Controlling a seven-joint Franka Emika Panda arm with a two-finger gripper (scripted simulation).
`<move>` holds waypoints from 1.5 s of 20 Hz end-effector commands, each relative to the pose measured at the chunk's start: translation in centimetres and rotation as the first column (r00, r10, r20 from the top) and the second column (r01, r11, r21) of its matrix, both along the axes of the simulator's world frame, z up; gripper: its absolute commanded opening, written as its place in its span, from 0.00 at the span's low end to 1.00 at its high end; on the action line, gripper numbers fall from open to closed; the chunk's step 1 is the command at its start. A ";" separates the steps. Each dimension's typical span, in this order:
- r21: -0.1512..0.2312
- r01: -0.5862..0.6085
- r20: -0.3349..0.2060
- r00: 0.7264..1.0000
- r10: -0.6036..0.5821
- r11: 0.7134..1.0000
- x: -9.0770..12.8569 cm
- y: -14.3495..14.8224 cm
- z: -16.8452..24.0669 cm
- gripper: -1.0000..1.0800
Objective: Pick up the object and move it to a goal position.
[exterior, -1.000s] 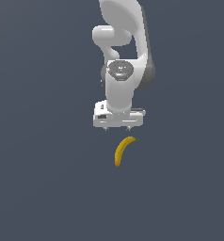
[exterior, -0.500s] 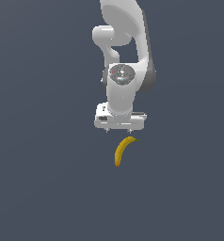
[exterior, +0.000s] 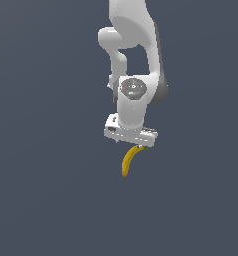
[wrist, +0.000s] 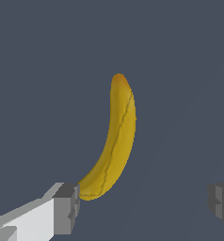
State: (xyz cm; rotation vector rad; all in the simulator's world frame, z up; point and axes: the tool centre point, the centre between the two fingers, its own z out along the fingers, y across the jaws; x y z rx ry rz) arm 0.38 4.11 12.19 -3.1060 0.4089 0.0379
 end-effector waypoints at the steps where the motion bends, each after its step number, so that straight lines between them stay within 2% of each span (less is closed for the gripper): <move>1: -0.002 0.063 0.002 0.998 -0.063 0.998 0.3 0.3 -0.7 0.96; 6: -0.006 0.187 0.008 0.982 -0.187 0.982 0.8 1.0 -2.2 0.96; 15: -0.010 0.357 0.018 0.934 -0.357 0.934 1.4 1.9 -4.4 0.96; 22: -0.011 0.419 0.022 0.908 -0.418 0.908 1.6 2.2 -5.2 0.96; 30: -0.012 0.424 0.022 0.906 -0.423 0.906 1.6 2.3 -5.6 0.96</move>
